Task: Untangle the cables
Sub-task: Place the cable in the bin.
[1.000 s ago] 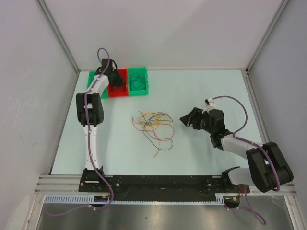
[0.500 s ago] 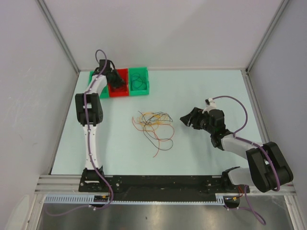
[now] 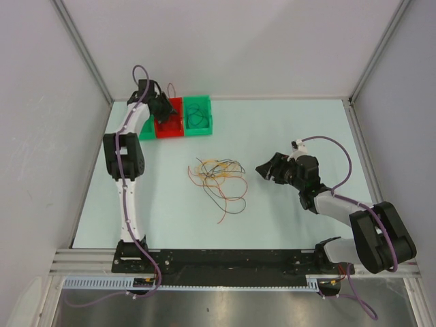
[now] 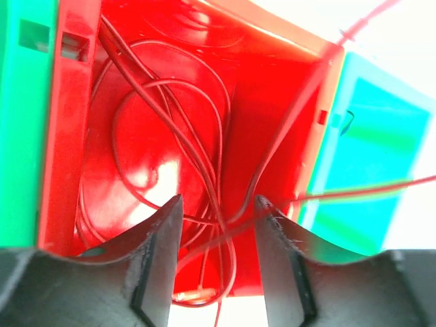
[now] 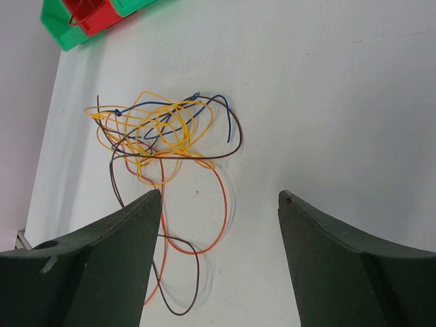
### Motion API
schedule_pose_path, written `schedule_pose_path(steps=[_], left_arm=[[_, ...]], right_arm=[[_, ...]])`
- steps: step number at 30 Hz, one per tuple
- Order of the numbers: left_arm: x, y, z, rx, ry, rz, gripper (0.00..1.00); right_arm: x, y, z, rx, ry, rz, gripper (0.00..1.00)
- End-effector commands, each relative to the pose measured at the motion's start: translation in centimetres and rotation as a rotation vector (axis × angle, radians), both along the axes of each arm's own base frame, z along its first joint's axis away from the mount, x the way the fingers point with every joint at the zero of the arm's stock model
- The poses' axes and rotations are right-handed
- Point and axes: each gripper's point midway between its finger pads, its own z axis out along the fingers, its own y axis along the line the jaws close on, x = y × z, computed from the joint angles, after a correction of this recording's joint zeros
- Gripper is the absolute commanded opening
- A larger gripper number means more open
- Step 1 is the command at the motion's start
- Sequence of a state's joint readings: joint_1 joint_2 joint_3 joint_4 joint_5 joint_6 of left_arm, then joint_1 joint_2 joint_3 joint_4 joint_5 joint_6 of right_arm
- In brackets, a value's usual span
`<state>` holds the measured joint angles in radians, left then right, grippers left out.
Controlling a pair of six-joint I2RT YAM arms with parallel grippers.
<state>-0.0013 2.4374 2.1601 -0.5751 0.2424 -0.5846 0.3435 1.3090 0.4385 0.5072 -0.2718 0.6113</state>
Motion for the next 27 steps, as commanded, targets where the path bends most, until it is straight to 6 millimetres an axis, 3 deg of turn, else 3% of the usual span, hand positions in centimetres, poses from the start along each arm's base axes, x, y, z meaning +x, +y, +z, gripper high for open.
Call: schedule_pose_path(steps=[1, 7, 23, 27], left_arm=[[0.1, 0.3, 6.5, 0.03, -0.103, -0.006, 0.55], [-0.5, 0.5, 7.4, 0.05, -0.108, -0.012, 0.6], [-0.5, 1.7, 8.7, 0.161, -0.155, -0.039, 0.6], [-0.2, 1.2, 9.9, 0.212, -0.215, -0.109, 0.6]], right_arm=[[0.3, 0.1, 0.9, 0.019, -0.04, 0.002, 0.73], [0.3, 0.0, 1.0, 0.02, -0.044, 0.0, 0.73], [0.2, 0.0, 0.9, 0.021, -0.043, 0.0, 0.73], [0.2, 0.1, 1.0, 0.021, -0.047, 0.003, 0.73]])
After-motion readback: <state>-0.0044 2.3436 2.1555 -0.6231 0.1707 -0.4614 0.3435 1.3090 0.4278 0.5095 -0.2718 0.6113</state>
